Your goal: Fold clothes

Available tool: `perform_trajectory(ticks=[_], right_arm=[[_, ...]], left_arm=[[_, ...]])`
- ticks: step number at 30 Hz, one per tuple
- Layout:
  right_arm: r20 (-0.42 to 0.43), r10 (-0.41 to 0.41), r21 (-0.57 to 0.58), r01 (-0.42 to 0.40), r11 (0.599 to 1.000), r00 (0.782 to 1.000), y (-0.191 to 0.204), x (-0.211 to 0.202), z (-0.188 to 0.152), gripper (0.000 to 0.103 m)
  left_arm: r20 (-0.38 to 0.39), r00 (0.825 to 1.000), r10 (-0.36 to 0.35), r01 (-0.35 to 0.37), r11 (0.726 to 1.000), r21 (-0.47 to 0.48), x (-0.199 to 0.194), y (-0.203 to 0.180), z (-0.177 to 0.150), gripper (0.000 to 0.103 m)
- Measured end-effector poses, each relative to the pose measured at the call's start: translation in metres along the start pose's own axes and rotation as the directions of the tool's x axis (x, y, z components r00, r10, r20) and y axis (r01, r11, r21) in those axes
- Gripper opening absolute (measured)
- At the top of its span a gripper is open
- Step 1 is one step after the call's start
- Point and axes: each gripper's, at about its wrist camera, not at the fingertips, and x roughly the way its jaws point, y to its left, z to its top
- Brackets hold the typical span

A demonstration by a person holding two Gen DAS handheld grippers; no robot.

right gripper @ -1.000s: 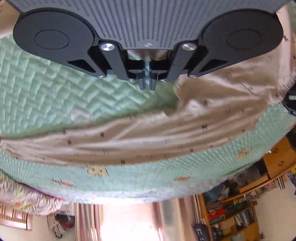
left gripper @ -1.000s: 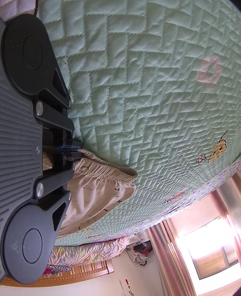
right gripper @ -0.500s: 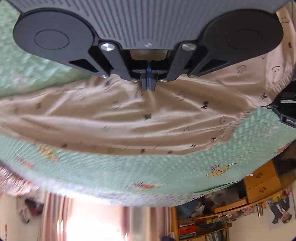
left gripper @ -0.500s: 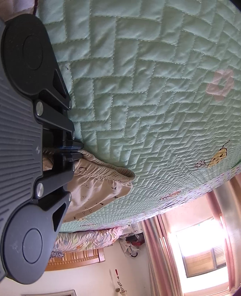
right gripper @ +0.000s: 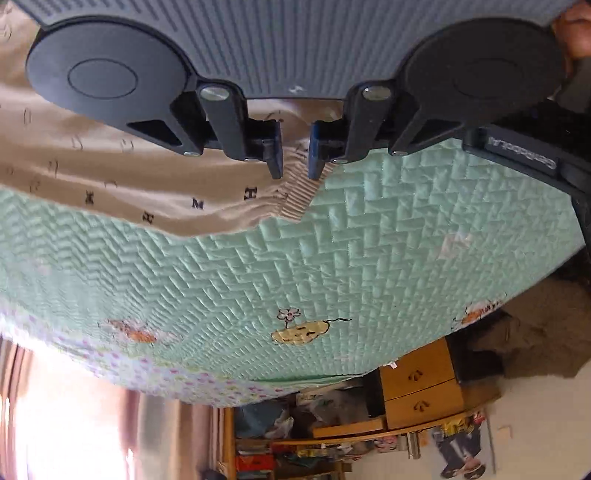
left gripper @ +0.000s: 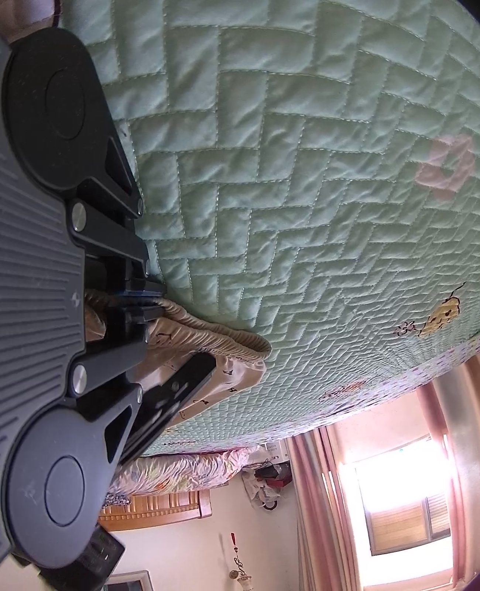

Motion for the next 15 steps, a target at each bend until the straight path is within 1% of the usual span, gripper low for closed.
perform_trajectory(ticks=[2,5,6,10,12,13,14,15], right_arm=[[-0.018,-0.02,0.044,0.021,0.999,1.0,-0.011,0.007,-0.007,0.016],[-0.004,-0.026,0.092,0.027,0.995,1.0,-0.03,0.006,-0.015,0.016],[0.005,-0.01,0.116,0.009,0.993,1.0,-0.035,0.006,-0.017,0.016],[0.015,0.05,0.181,-0.052,0.982,0.999,-0.05,0.011,-0.02,0.016],[0.024,0.077,0.222,-0.08,0.972,0.997,-0.058,0.014,-0.023,0.011],[0.034,0.098,0.25,-0.104,0.963,0.995,-0.064,0.014,-0.025,0.011],[0.045,0.122,0.286,-0.13,0.949,0.991,-0.071,0.016,-0.028,0.007],[0.057,0.145,0.323,-0.156,0.934,0.988,-0.079,0.017,-0.031,0.001]], left_arm=[[0.015,1.0,0.008,-0.008,1.0,0.019,-0.004,-0.003,0.001,0.007],[0.041,0.999,0.03,-0.032,0.998,0.051,-0.009,-0.011,0.004,0.009],[0.048,0.998,0.032,-0.035,0.998,0.054,-0.01,-0.013,0.006,0.009],[0.072,0.997,0.005,-0.011,0.997,0.082,-0.01,-0.026,0.018,0.009],[0.082,0.997,-0.002,-0.007,0.995,0.104,-0.005,-0.034,0.025,0.011],[0.086,0.996,0.0,-0.009,0.994,0.107,-0.001,-0.035,0.029,0.012],[0.079,0.997,-0.005,-0.004,0.994,0.11,0.004,-0.038,0.033,0.012],[0.072,0.997,-0.008,0.0,0.994,0.114,0.01,-0.04,0.036,0.012]])
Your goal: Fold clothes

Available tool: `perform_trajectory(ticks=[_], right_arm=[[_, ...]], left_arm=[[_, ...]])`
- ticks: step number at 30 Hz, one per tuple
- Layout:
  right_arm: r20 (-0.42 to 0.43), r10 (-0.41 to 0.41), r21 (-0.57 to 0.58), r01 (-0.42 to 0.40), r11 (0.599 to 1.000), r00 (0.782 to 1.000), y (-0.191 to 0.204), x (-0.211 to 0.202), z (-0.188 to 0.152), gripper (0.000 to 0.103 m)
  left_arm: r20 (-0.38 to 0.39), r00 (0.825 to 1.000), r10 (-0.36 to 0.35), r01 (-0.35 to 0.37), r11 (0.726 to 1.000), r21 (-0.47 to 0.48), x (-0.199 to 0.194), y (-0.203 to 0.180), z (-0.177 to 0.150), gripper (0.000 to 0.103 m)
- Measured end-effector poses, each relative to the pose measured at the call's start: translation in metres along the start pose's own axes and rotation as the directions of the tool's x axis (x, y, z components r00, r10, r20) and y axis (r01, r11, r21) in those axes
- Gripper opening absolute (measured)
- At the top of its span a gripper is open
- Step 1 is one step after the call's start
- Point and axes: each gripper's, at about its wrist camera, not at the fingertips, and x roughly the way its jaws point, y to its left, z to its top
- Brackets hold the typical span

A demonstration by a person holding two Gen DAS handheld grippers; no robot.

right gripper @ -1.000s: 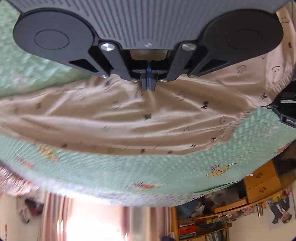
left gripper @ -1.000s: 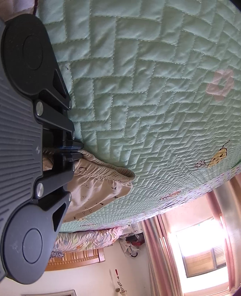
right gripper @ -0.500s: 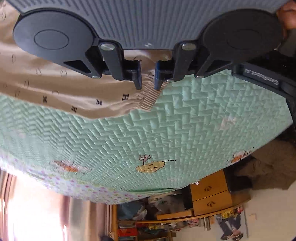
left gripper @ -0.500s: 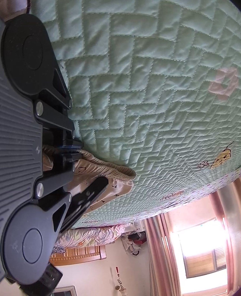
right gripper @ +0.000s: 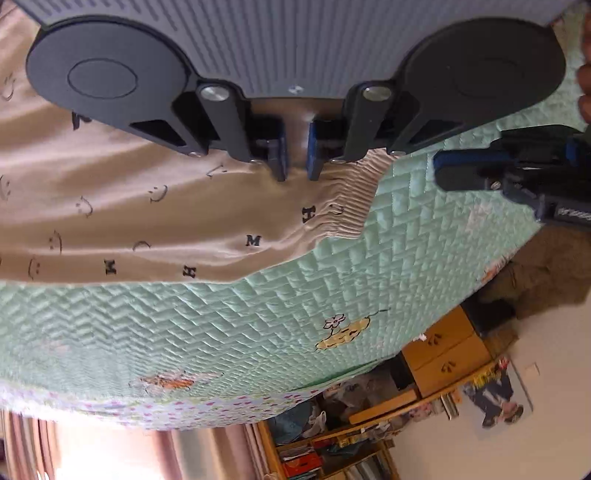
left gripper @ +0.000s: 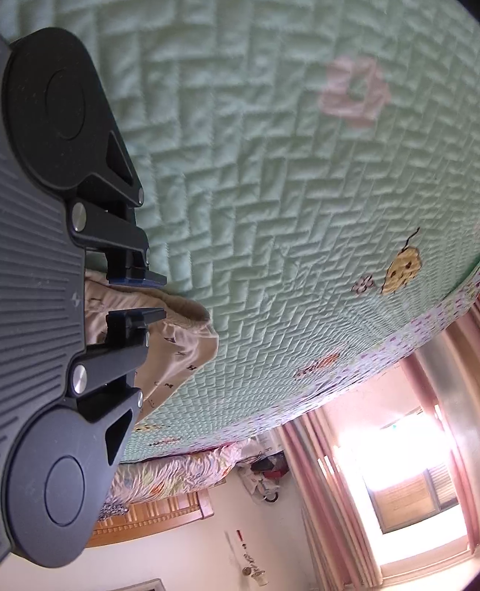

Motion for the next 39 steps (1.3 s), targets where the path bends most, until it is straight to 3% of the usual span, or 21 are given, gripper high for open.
perform_trajectory(ticks=[5,14,21,23,27,34,35,37,39], right_arm=[[0.009,0.124,0.16,-0.123,0.979,0.992,-0.031,0.001,-0.001,0.0],[0.015,0.147,0.165,-0.147,0.975,0.989,-0.033,0.002,-0.002,0.0],[0.013,0.155,0.172,-0.154,0.973,0.988,-0.036,0.003,0.0,0.0],[0.013,0.157,0.174,-0.157,0.972,0.987,-0.037,0.002,-0.001,0.0],[0.013,0.157,0.174,-0.157,0.972,0.987,-0.037,0.003,-0.001,0.0],[0.014,0.155,0.173,-0.155,0.973,0.988,-0.035,0.002,-0.001,0.0],[0.014,0.154,0.173,-0.154,0.973,0.988,-0.035,0.002,-0.001,0.0],[0.013,0.152,0.172,-0.152,0.973,0.988,-0.034,0.002,-0.001,0.0],[0.012,0.14,0.155,-0.14,0.978,0.99,-0.03,0.0,0.002,0.0]], left_arm=[[-0.006,1.0,0.026,-0.026,1.0,0.005,0.021,-0.002,0.011,0.012],[-0.032,0.997,0.07,-0.067,0.994,0.081,0.046,-0.011,0.023,0.012],[-0.071,0.996,0.055,-0.04,0.981,0.191,0.056,-0.023,0.028,0.027],[-0.087,0.995,0.043,-0.024,0.977,0.213,0.058,-0.026,0.029,0.036],[-0.101,0.994,0.05,-0.023,0.968,0.25,0.061,-0.031,0.028,0.038],[-0.105,0.991,0.08,-0.043,0.949,0.311,0.063,-0.041,0.021,0.012],[-0.101,0.991,0.085,-0.048,0.946,0.321,0.063,-0.042,0.02,0.004],[-0.089,0.991,0.099,-0.063,0.938,0.342,0.061,-0.046,0.017,0.003],[-0.029,0.987,0.155,-0.133,0.916,0.378,0.057,-0.054,0.014,0.003]])
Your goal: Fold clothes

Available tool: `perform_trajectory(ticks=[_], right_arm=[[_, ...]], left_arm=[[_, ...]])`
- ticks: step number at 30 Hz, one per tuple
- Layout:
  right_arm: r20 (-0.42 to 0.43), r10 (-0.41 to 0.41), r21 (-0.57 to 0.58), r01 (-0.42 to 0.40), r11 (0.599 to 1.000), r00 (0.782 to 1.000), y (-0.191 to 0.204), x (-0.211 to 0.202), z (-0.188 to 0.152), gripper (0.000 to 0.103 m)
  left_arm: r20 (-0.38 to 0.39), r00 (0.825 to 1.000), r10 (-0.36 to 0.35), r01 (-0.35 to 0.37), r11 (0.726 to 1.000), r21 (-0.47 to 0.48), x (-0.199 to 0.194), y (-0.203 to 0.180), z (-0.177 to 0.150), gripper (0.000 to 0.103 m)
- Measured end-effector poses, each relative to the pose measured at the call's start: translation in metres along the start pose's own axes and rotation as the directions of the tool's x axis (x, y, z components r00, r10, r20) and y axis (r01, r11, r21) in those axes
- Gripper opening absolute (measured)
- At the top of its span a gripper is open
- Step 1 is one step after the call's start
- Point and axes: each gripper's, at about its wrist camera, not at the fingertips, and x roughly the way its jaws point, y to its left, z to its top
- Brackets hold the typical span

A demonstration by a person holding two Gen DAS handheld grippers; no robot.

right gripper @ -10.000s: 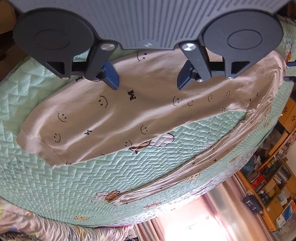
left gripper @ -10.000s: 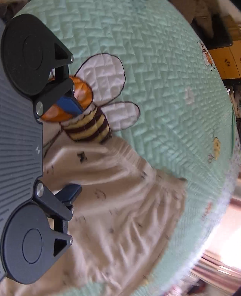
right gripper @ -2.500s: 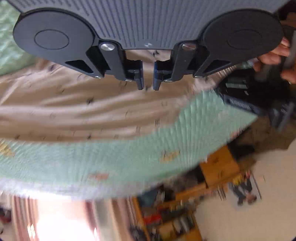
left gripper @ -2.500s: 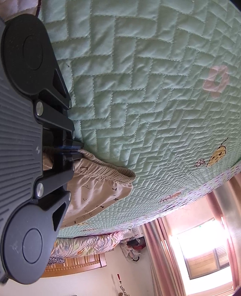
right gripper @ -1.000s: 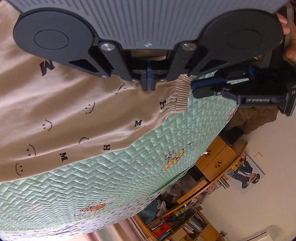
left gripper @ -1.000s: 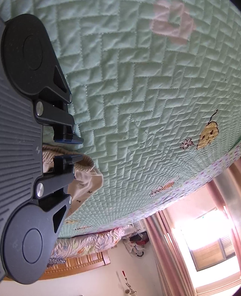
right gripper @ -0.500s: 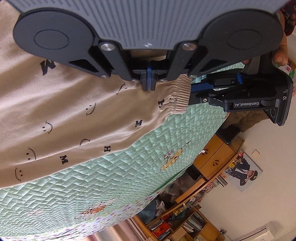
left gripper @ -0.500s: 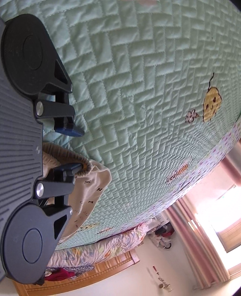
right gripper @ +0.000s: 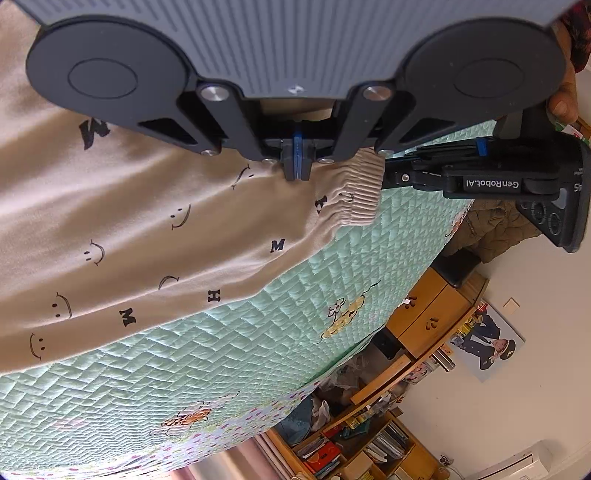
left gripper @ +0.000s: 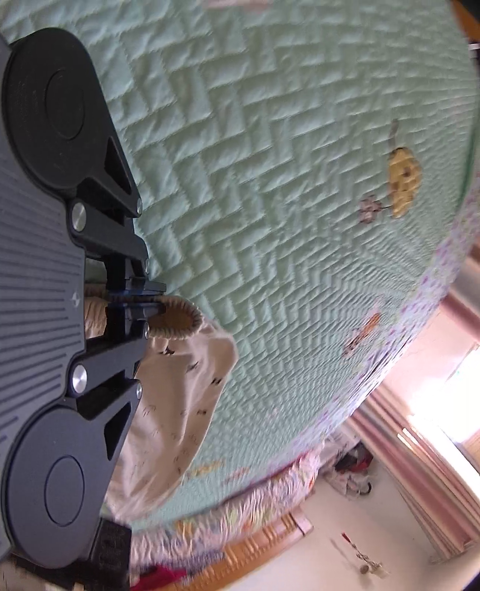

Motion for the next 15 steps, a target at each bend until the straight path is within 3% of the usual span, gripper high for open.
perform_trajectory(ticks=[3,5,7,9,13,15], right_arm=[[0.005,-0.078,-0.13,0.078,0.988,0.997,0.022,-0.003,0.004,0.004],[0.035,-0.185,-0.237,0.188,0.953,0.982,0.035,-0.004,0.006,0.004],[0.025,-0.229,-0.257,0.228,0.939,0.973,0.031,-0.003,0.011,0.0],[0.018,-0.218,-0.226,0.217,0.95,0.976,0.026,-0.007,0.015,0.003],[0.031,-0.122,-0.208,0.126,0.97,0.992,0.025,-0.014,0.014,0.016],[-0.022,-0.15,-0.223,0.142,0.964,0.988,0.021,-0.002,0.013,0.011]], left_arm=[[0.018,0.998,0.06,-0.06,0.998,0.016,-0.003,-0.002,0.003,0.003],[0.012,0.998,0.056,-0.056,0.998,0.012,-0.002,0.0,0.005,0.003],[0.001,0.999,0.045,-0.045,0.999,-0.002,0.0,0.005,0.008,0.003],[-0.009,0.999,0.033,-0.033,0.999,-0.022,0.002,0.011,0.008,0.003],[-0.024,1.0,0.006,-0.007,0.998,-0.064,0.003,0.02,0.01,0.004],[-0.032,1.0,-0.002,-0.001,0.997,-0.077,0.005,0.022,0.01,0.004]])
